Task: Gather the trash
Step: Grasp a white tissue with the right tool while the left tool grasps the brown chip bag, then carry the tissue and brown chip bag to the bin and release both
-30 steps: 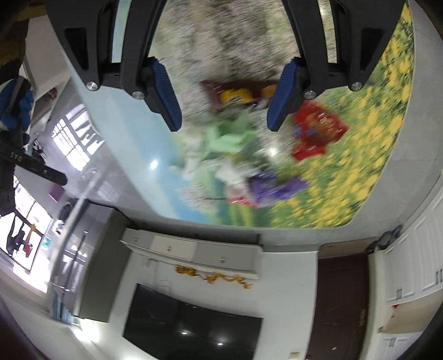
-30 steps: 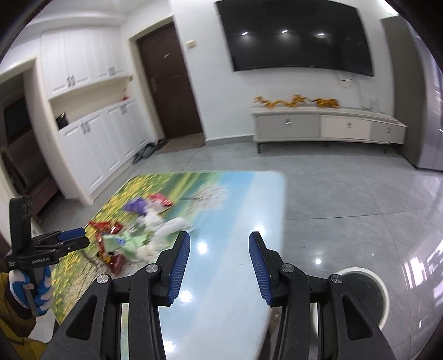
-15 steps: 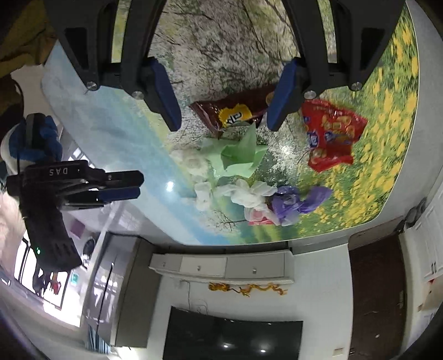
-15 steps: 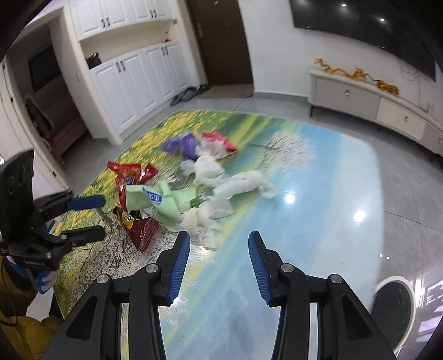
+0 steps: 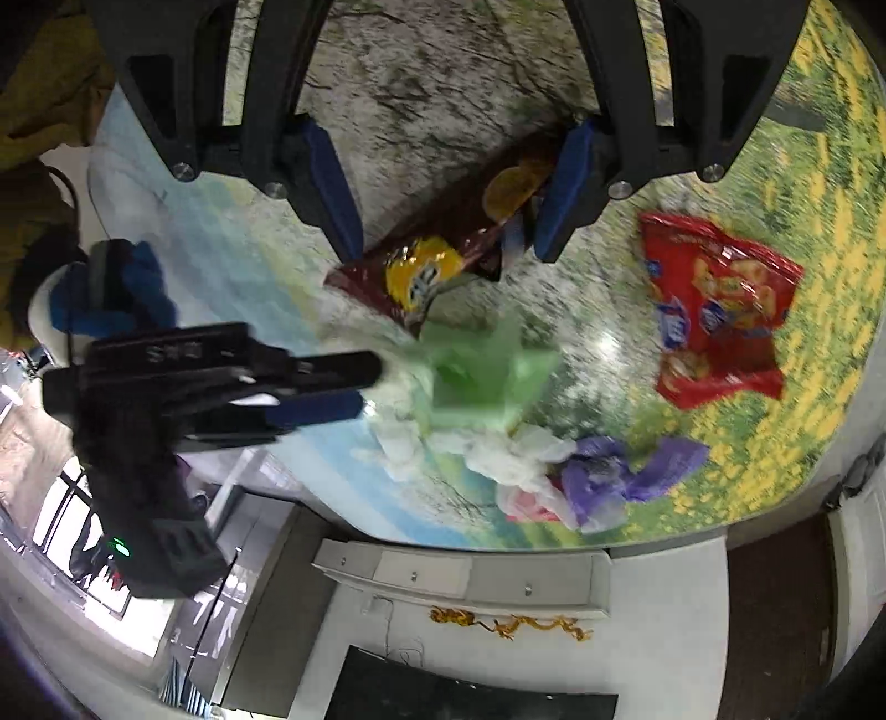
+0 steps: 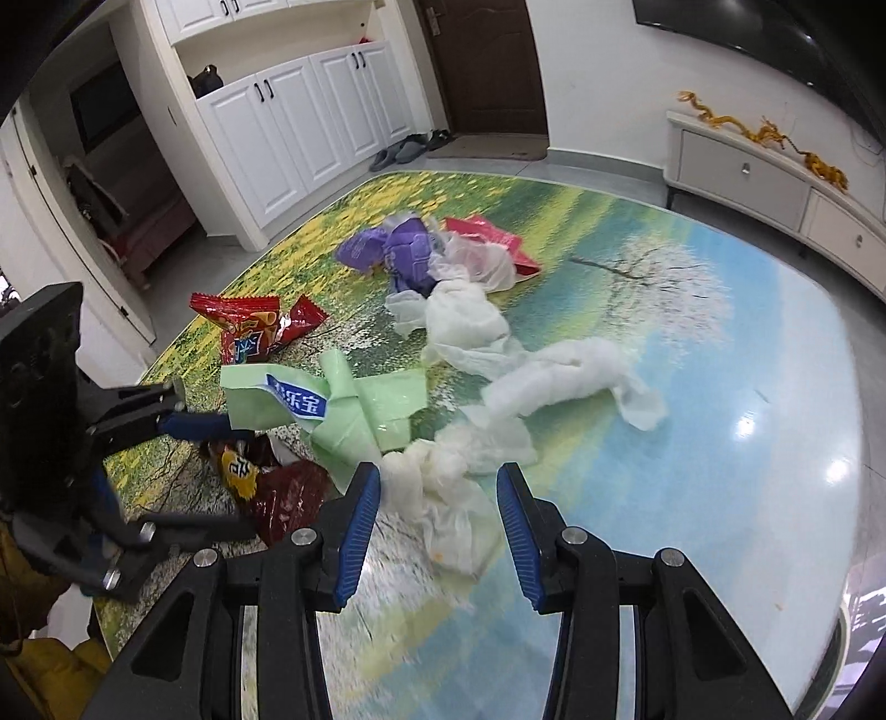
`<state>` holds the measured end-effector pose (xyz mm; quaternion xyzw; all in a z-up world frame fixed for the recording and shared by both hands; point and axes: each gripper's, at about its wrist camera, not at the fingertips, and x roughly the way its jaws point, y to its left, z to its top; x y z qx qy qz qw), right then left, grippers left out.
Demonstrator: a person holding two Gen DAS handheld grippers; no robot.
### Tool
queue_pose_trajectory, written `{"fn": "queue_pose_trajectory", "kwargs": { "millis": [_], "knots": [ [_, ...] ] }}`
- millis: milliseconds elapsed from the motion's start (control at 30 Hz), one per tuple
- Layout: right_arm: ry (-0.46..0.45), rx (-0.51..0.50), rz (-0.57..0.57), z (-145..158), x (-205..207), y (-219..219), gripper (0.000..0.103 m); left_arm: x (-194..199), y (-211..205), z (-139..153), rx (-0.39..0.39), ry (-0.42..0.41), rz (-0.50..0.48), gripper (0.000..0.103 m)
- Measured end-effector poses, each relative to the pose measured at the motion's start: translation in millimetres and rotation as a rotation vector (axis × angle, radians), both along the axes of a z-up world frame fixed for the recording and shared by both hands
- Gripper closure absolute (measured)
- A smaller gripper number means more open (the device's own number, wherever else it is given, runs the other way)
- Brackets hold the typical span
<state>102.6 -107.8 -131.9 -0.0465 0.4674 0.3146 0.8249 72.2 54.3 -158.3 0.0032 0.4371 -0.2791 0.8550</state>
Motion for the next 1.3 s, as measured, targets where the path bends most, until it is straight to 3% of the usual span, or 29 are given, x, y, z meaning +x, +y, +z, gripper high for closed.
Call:
{"fn": "queue_pose_trajectory", "kwargs": {
  "millis": [133, 200, 300, 533, 633, 1000, 1200, 1300],
  "knots": [
    [0.013, 0.008, 0.020, -5.5, 1.0, 7.3, 0.067, -5.6, -6.1, -1.7, 0.014, -0.008, 0.003, 0.042],
    [0.017, 0.019, 0.038, -6.0, -1.8, 7.8, 0.078, -6.6, -6.3, -2.1, 0.000, -0.002, 0.012, 0.053],
    [0.018, 0.033, 0.039, -5.0, -5.5, 3.8, 0.086, -7.9, -7.9, -1.0, 0.001, -0.004, 0.028, 0.066],
    [0.024, 0.086, 0.012, -2.3, -22.3, -18.0, 0.090, -21.2, -6.6, 1.8, -0.032, 0.004, 0.056, 0.078],
    [0.008, 0.118, 0.004, 6.1, -34.1, -30.4, 0.090, -32.2, -5.8, 8.8, -0.075, 0.008, 0.052, 0.092],
    [-0.080, 0.202, -0.111, 38.7, -71.8, -95.9, 0.090, -43.3, -20.7, 30.1, -0.153, 0.019, 0.040, 0.096],
    [-0.126, 0.231, -0.257, 44.9, -93.4, -166.2, 0.090, -35.5, -69.5, 51.4, -0.125, 0.003, -0.062, 0.096],
    [-0.134, 0.237, -0.381, 38.8, -101.6, -219.3, 0.090, -25.0, -113.1, 59.0, -0.120, 0.019, -0.141, 0.096]
  ]
}}
